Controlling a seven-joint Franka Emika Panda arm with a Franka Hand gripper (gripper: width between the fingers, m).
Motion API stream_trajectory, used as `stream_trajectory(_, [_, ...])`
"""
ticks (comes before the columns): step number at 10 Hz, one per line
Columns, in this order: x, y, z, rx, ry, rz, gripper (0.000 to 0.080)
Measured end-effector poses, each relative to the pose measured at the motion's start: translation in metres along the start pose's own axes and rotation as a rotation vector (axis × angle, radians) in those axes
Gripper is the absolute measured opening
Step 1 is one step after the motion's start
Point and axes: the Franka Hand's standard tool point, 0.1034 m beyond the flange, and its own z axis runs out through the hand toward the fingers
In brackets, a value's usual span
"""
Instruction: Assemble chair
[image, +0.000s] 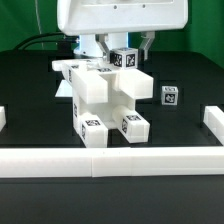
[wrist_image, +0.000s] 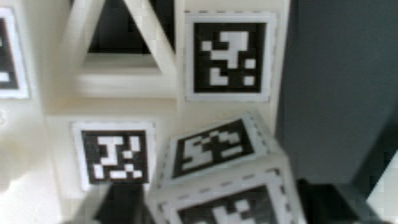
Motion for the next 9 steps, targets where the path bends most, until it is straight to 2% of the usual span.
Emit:
stream_trajectory(3, [0.0, -0.0001, 0.0001, 0.001, 0.0, 0.041, 0.0284])
stream_trajectory(5, [-0.0011, 0.0015, 0.0002, 0.01, 0.004, 0.231, 0.0284])
stream_trajectory(9, [-0.0017, 0.0017, 0.0005, 0.011, -0.001, 0.608, 0.0284])
